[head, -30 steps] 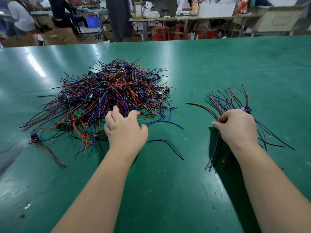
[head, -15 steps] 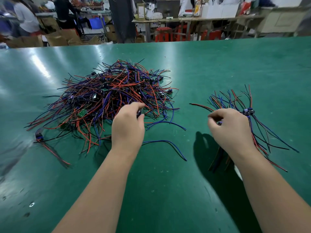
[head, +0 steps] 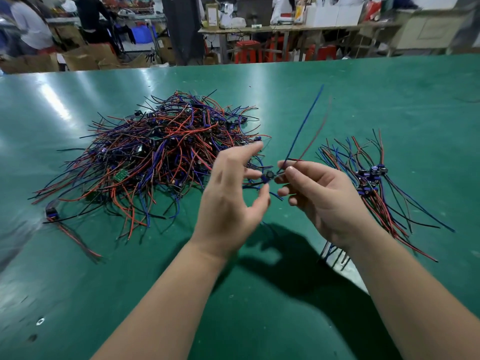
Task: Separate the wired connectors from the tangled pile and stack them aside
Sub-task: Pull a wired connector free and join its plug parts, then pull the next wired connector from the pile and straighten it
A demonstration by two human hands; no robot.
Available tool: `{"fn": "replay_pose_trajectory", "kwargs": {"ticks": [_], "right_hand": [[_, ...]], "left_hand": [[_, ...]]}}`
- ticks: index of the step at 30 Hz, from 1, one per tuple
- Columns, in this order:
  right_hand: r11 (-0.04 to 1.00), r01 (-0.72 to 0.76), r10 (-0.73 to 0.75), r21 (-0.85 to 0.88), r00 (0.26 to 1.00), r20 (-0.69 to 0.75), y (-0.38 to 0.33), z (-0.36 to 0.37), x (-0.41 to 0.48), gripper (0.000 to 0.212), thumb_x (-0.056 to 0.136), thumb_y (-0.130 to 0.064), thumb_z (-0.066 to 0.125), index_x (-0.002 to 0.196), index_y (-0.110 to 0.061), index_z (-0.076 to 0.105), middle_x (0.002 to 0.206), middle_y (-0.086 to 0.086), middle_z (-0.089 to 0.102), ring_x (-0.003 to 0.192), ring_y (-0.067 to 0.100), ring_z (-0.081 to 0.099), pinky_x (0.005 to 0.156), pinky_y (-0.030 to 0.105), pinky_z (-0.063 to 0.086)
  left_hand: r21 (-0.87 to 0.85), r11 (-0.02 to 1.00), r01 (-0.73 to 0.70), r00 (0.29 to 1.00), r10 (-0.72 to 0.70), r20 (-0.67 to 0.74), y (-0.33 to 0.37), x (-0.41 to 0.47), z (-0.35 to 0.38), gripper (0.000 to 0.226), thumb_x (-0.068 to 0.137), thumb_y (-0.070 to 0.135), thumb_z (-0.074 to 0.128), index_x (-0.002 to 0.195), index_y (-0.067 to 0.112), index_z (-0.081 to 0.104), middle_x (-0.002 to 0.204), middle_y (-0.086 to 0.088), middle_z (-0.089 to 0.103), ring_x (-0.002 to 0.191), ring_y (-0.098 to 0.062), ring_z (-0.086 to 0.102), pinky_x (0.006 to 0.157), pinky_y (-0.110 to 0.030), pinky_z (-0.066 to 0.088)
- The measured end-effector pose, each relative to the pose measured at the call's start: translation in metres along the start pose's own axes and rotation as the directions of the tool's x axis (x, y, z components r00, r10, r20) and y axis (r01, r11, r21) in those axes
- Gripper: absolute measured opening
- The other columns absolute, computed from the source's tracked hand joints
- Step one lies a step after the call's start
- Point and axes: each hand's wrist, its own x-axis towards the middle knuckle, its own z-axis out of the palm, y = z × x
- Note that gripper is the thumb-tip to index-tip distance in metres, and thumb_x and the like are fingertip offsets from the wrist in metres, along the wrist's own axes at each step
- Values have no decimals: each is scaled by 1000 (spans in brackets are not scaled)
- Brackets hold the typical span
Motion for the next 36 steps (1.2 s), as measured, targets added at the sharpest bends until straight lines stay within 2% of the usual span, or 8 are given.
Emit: {"fn": "replay_pose_trajectory", "kwargs": {"ticks": [4, 8, 15, 19, 24, 29, 32, 36], "right_hand": [[1000, -7, 6, -14, 996, -86, -3, 0, 1, 17, 61, -21, 72, 75, -11, 69, 64, 0, 67, 55, 9, 62, 51, 15, 44], [998, -52, 53, 26, 997, -62, -6, -2, 0, 4, 63, -15, 69, 64, -13, 72, 60, 1, 66, 52, 8, 60, 51, 15, 46], [996, -85, 86, 10, 995, -54, -6, 0, -3, 7, 65, -8, 67, 72, -7, 68, 62, 7, 67, 56, 14, 60, 54, 19, 50], [990, -121, 125, 70, 990, -62, -6, -1, -2, 8, 63, -12, 67, 70, -8, 68, 62, 7, 66, 50, 12, 61, 48, 16, 49], [981, -104, 113, 166, 993, -44, -5, -2, 1, 6, 64, -13, 68, 65, -14, 74, 65, 4, 69, 52, 9, 62, 50, 17, 51], [995, -55, 57, 79, 998, -28, -1, -2, 0, 10, 64, -16, 68, 71, -15, 75, 79, 5, 74, 66, 11, 66, 55, 16, 46], [994, -26, 19, -104, 997, -72, 1, -4, 0, 9, 69, -15, 71, 78, -14, 73, 81, 8, 74, 71, 14, 64, 58, 17, 43], [946, 35, -65, -321, 994, -84, 1, -7, 1, 6, 78, -6, 72, 83, -9, 74, 73, 2, 73, 63, 2, 61, 56, 10, 43]], "left_hand": [[-50, 998, -27, 996, 31, 87, 7, -5, 5, 66, 73, -3, 74, 130, 14, 44, 120, 10, 43, 86, -7, 63, 90, -7, 38], [-115, 992, 48, 995, -37, 95, 10, -7, 7, 72, 72, 2, 79, 131, 20, 42, 117, 2, 53, 84, -3, 64, 86, -9, 42], [-276, 897, 344, 938, -312, 152, 13, -3, 5, 83, 63, 22, 87, 126, 47, 37, 120, 6, 54, 90, -12, 65, 77, -25, 56], [-402, 669, 626, 778, -569, 265, 18, -1, 7, 80, 55, 40, 88, 121, 37, 43, 103, 3, 65, 63, -10, 67, 67, -32, 59], [-608, 207, 766, 566, -666, 487, 23, 1, 13, 85, 63, 30, 75, 130, 37, 24, 94, -7, 74, 60, -22, 69, 57, -29, 56], [-564, 27, 826, 450, -635, 628, 21, 3, 10, 44, 68, 21, 71, 109, 8, 62, 86, -6, 74, 59, -17, 69, 51, -20, 54], [-529, 26, 848, 420, -643, 641, 18, 2, 9, 22, 71, 18, 70, 89, 6, 68, 76, -4, 72, 53, -11, 64, 50, -19, 53], [-417, 267, 869, 474, -689, 549, 14, -2, 11, 6, 81, 10, 71, 84, 6, 70, 71, -4, 70, 57, -14, 60, 58, -22, 54]]}}
